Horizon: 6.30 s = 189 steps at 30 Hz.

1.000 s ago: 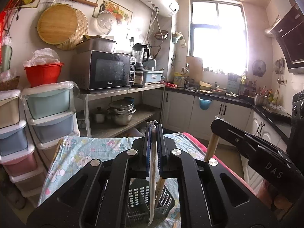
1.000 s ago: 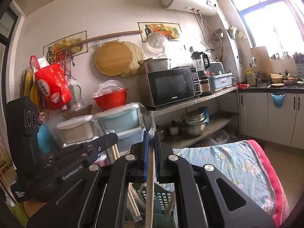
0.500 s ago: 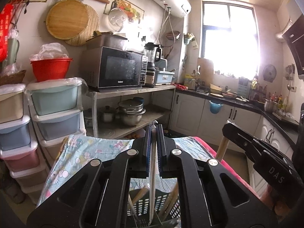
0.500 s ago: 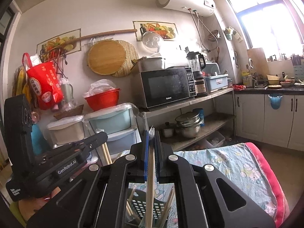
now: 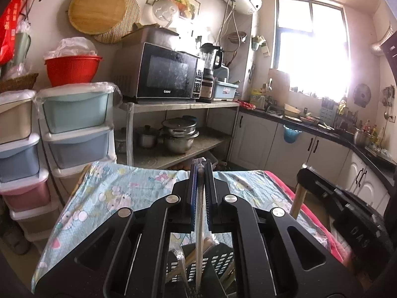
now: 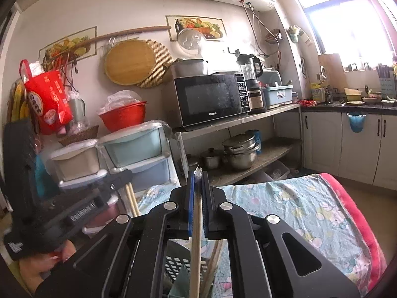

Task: Organize utensils
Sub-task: 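Lower the chopsticks upright into the green caddy with both tools, then open both tools to release the chopsticks into the caddy, then withdraw both tools from the caddy toward the remaining chopsticks, then close the left tool on a wooden chopstick while the right tool grasps another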

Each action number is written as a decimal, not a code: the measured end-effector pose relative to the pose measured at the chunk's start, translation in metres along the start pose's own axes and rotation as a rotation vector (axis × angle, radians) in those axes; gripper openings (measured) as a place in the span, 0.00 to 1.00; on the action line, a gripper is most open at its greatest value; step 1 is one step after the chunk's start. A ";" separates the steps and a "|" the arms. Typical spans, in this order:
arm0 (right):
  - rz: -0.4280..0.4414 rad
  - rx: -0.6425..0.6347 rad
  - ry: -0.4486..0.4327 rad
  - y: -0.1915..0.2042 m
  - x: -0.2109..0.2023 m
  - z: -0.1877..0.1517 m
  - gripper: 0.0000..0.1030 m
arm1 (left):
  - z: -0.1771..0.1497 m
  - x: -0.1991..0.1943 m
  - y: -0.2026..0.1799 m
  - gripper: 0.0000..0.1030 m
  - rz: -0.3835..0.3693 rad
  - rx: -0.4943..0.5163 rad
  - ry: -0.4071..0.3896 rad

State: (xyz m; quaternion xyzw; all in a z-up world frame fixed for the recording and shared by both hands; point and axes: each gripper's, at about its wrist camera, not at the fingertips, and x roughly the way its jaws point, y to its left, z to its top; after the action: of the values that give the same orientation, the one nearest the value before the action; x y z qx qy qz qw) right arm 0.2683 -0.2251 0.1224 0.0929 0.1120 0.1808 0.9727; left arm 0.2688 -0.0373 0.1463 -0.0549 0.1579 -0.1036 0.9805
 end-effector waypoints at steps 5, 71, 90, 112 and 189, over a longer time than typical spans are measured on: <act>0.017 -0.021 -0.055 0.006 -0.009 0.020 0.05 | -0.005 0.004 0.002 0.03 -0.002 -0.008 0.011; -0.130 -0.087 0.167 0.003 -0.082 -0.072 0.82 | -0.068 -0.075 0.014 0.90 -0.051 -0.140 0.087; -0.127 -0.088 0.251 0.001 -0.101 -0.106 0.82 | -0.101 -0.091 0.018 0.90 -0.040 -0.150 0.150; -0.130 -0.061 0.342 -0.014 -0.107 -0.138 0.82 | -0.152 -0.078 0.022 0.90 -0.026 -0.150 0.299; -0.066 0.035 0.583 -0.009 -0.026 -0.175 0.06 | -0.222 -0.016 0.092 0.04 0.060 -0.310 0.554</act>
State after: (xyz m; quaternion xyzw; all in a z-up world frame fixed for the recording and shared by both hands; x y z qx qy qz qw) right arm 0.2037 -0.2187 -0.0423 0.0501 0.3927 0.1660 0.9032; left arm 0.1994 0.0392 -0.0710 -0.1685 0.4343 -0.0604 0.8828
